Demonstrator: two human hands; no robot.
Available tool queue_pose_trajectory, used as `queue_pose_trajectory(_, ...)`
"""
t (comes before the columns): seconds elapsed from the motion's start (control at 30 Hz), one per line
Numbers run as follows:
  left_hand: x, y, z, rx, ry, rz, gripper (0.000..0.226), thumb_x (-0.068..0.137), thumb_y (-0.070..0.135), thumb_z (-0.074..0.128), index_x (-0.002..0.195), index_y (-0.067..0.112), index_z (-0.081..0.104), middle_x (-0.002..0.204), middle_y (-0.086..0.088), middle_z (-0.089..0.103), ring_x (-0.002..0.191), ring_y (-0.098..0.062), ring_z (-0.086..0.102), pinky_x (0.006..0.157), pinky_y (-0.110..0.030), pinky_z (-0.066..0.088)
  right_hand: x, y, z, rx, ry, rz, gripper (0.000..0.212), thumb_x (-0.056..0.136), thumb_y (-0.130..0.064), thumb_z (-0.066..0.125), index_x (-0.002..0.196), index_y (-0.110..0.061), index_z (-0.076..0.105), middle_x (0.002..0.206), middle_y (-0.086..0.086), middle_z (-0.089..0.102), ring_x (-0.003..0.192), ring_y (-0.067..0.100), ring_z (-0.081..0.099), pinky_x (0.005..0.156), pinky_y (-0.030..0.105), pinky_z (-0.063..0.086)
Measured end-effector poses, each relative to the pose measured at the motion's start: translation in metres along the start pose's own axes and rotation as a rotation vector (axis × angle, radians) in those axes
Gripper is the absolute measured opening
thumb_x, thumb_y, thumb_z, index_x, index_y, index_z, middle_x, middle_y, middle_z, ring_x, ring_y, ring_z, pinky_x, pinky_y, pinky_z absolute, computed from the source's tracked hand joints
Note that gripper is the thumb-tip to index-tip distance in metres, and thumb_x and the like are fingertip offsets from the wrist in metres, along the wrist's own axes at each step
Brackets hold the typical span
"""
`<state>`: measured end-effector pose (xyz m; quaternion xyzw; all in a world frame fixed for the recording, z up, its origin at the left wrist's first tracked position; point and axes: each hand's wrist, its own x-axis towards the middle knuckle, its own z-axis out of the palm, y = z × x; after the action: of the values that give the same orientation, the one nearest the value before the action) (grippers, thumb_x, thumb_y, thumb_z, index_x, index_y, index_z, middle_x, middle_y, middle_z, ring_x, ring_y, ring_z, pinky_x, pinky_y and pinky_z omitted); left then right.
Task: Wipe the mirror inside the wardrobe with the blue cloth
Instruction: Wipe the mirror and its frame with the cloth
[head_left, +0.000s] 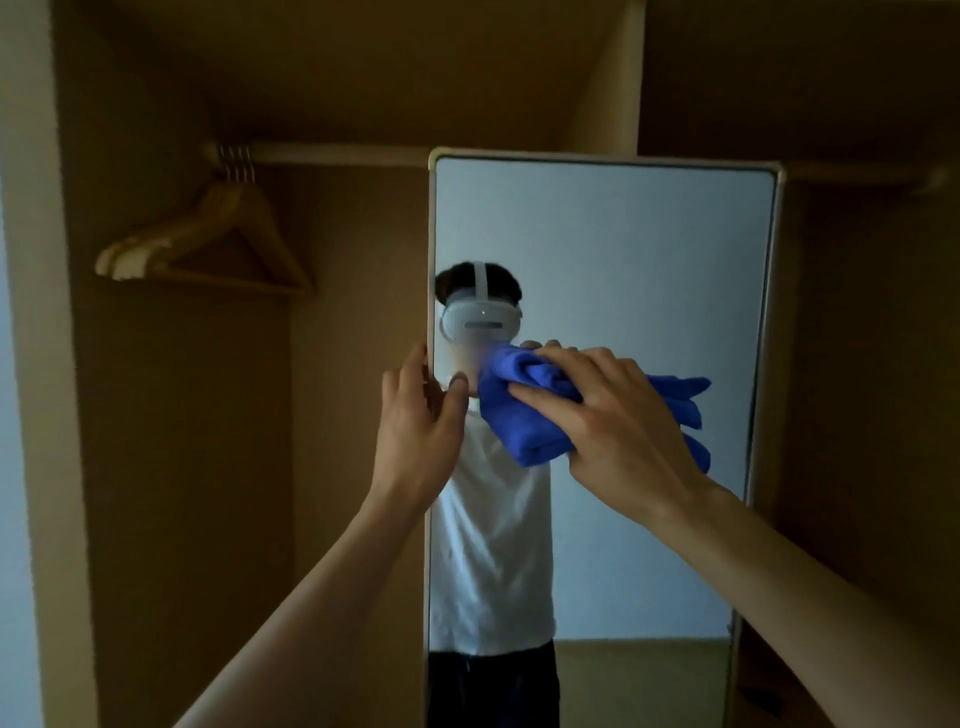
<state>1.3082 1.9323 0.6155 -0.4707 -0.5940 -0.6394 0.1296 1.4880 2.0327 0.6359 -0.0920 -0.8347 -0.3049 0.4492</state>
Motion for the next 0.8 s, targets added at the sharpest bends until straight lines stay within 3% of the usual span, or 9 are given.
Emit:
queue_pose_trajectory(0.07,0.009,0.008,0.003,0.044,0.032,0.006,0.055,0.101,0.040,0.057,0.146,0.012,0.041,0.116,0.005,0.046,0.095,0.002,0.050,0.083,-0.028,0.046,0.016,0.014,-0.003,-0.027,0.050,-0.021,0.071,0.068,0.002,0.055,0.136,-0.020,0.059,0.133,0.007,0.056,0.108,0.029,0.051,0.084,0.044,0.043)
queue_pose_trajectory(0.13,0.016,0.013,0.006,0.062,0.056,0.000,0.057,0.100,0.045,0.057,0.146,0.017,0.040,0.121,0.006,0.045,0.098,-0.001,0.051,0.086,-0.028,0.043,0.032,0.028,-0.007,-0.069,0.085,-0.047,0.066,0.071,0.000,0.053,0.134,-0.020,0.059,0.131,0.007,0.056,0.106,0.029,0.051,0.083,0.045,0.044)
queue_pose_trajectory(0.27,0.023,0.017,0.012,0.074,0.085,-0.019,0.061,0.096,0.053,0.057,0.146,0.022,0.039,0.132,0.003,0.045,0.114,-0.016,0.053,0.096,-0.037,0.049,0.066,0.053,-0.020,-0.154,0.115,-0.093,0.061,0.070,-0.007,0.072,0.129,-0.022,0.064,0.128,0.007,0.058,0.103,0.030,0.053,0.082,0.046,0.045)
queue_pose_trajectory(0.4,0.030,0.018,0.017,0.083,0.114,-0.005,0.063,0.094,0.057,0.056,0.144,0.023,0.041,0.126,0.003,0.047,0.110,-0.017,0.054,0.095,-0.040,0.052,0.093,0.072,-0.034,-0.229,0.135,-0.085,0.061,0.071,-0.017,0.077,0.129,-0.023,0.063,0.132,0.009,0.057,0.109,0.032,0.053,0.086,0.048,0.045)
queue_pose_trajectory(0.63,0.049,0.033,0.011,0.071,0.117,0.030,0.059,0.093,0.055,0.055,0.138,0.018,0.044,0.124,-0.004,0.050,0.111,-0.020,0.053,0.093,-0.041,0.050,0.129,0.088,-0.059,-0.351,0.136,-0.055,0.059,0.076,-0.012,0.070,0.133,-0.024,0.060,0.138,0.008,0.053,0.116,0.033,0.049,0.093,0.048,0.040)
queue_pose_trajectory(0.7,0.052,0.033,0.009,0.094,0.108,0.043,0.058,0.095,0.055,0.054,0.136,0.014,0.046,0.121,-0.006,0.053,0.105,-0.010,0.051,0.084,-0.034,0.047,0.138,0.091,-0.067,-0.374,0.121,-0.047,0.058,0.078,-0.012,0.068,0.134,-0.025,0.059,0.140,0.007,0.051,0.117,0.033,0.047,0.094,0.048,0.039)
queue_pose_trajectory(0.8,0.051,0.030,0.006,0.100,0.096,0.077,0.052,0.097,0.053,0.055,0.135,0.019,0.048,0.106,0.003,0.053,0.092,0.012,0.046,0.068,-0.020,0.037,0.145,0.091,-0.073,-0.391,0.099,-0.033,0.057,0.080,-0.012,0.064,0.135,-0.026,0.058,0.141,0.005,0.049,0.119,0.032,0.046,0.094,0.047,0.038)
